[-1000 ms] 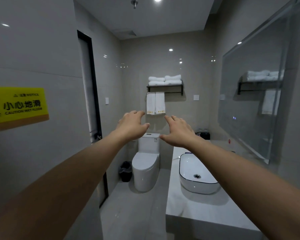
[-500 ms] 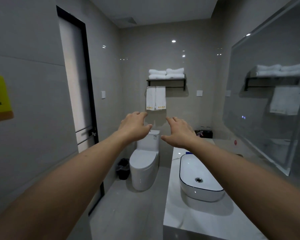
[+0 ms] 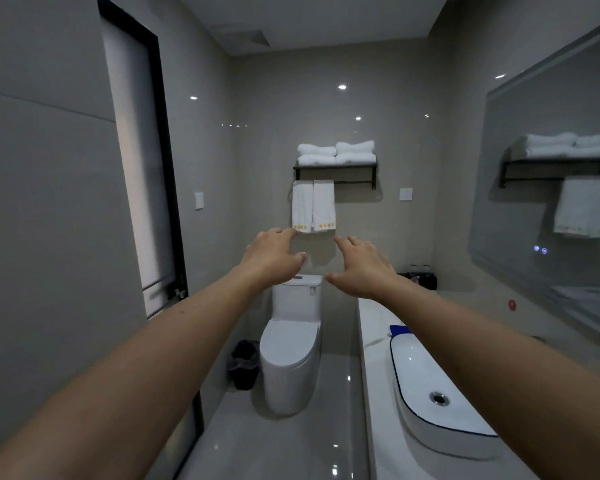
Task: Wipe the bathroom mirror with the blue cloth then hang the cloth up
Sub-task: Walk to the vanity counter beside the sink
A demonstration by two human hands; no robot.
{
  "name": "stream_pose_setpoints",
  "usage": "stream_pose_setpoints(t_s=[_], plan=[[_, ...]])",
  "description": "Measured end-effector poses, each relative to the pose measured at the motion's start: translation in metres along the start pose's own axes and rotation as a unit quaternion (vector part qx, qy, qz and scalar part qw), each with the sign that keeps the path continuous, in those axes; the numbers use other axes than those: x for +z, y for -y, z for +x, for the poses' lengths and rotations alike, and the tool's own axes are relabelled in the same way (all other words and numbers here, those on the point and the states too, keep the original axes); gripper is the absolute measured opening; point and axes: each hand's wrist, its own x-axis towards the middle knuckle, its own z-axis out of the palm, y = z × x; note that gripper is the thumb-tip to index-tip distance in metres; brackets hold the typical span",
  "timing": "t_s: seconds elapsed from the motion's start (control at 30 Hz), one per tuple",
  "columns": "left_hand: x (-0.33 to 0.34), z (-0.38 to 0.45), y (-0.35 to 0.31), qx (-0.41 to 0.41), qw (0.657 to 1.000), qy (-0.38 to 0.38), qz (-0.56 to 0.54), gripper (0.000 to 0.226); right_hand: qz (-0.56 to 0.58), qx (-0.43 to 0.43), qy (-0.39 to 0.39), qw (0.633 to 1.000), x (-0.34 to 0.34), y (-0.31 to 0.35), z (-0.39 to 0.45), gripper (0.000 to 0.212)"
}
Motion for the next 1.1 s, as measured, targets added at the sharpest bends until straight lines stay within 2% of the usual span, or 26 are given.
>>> stream_pose_setpoints(t_s=[0.23, 0.63, 0.83, 1.1], plan=[[0.023, 0.059, 0.060, -0.004, 1.000, 0.020, -0.005, 0.061, 0.005, 0.018, 0.001, 1.000, 0.043, 0.023, 0.062, 0.091], [0.068, 0.129, 0.103, 0.004, 1.000, 0.029, -0.008, 0.061, -0.012, 0.025, 0.010, 1.000, 0.088, 0.017, 0.142, 0.089], [0.092, 0.181, 0.107, 0.003, 1.000, 0.011, 0.010, 0.061, -0.006, 0.018, 0.001, 1.000, 0.112, -0.008, 0.197, 0.090], [0.135, 0.266, 0.098, 0.000, 0.998, 0.021, 0.058, 0.061, 0.023, 0.017, 0.006, 1.000, 0.137, -0.066, 0.282, 0.090]])
